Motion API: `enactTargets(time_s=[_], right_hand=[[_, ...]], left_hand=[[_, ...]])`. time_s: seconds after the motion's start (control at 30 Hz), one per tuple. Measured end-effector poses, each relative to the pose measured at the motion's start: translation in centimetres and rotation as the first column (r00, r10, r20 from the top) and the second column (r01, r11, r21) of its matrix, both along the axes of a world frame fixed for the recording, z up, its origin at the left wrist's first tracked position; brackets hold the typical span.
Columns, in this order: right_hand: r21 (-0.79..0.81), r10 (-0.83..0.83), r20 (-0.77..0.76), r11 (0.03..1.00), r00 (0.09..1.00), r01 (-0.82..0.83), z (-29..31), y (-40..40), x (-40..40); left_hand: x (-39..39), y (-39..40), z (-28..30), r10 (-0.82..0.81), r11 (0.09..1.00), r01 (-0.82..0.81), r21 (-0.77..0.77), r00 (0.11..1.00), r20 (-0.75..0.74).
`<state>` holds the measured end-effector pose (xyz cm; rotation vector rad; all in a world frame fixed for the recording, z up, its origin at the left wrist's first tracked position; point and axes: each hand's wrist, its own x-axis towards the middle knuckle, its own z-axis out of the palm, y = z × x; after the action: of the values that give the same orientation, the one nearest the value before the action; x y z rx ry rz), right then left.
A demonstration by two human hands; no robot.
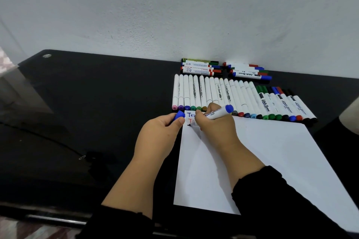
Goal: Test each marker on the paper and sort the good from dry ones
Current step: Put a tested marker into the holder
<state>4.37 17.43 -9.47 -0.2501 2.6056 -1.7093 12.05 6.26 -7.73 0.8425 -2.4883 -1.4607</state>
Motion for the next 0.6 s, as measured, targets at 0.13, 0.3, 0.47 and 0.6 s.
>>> enactTargets(time_s=[0.13, 0.3, 0.47, 0.6], right_hand=[[-0.029, -0.040, -0.013, 0.999, 0.999, 0.040, -0.01, 0.15, -0.19], [-0.014, 0.002, 0.003, 1.000, 1.000, -0.002, -0.05, 0.12, 0.00], [-0.043, -0.041, -0.005, 0.998, 0.999, 0.041, 0.07, 0.30, 0.03], [-0.035, -0.050, -0.019, 0.998, 0.999, 0.050, 0.12, 0.26, 0.13]], left_hand=[[0.08, 0.02, 0.09, 0.000, 1.000, 0.000, 0.003, 1.000, 0.002], [0.12, -0.01, -0.02, -0.005, 1.000, 0.005, 0.001, 1.000, -0.014], [0.12, -0.08, -0.06, -0.001, 1.000, 0.002, 0.006, 1.000, -0.003], [0.18, -0.11, -0.05, -0.001, 1.000, 0.001, 0.003, 1.000, 0.003]])
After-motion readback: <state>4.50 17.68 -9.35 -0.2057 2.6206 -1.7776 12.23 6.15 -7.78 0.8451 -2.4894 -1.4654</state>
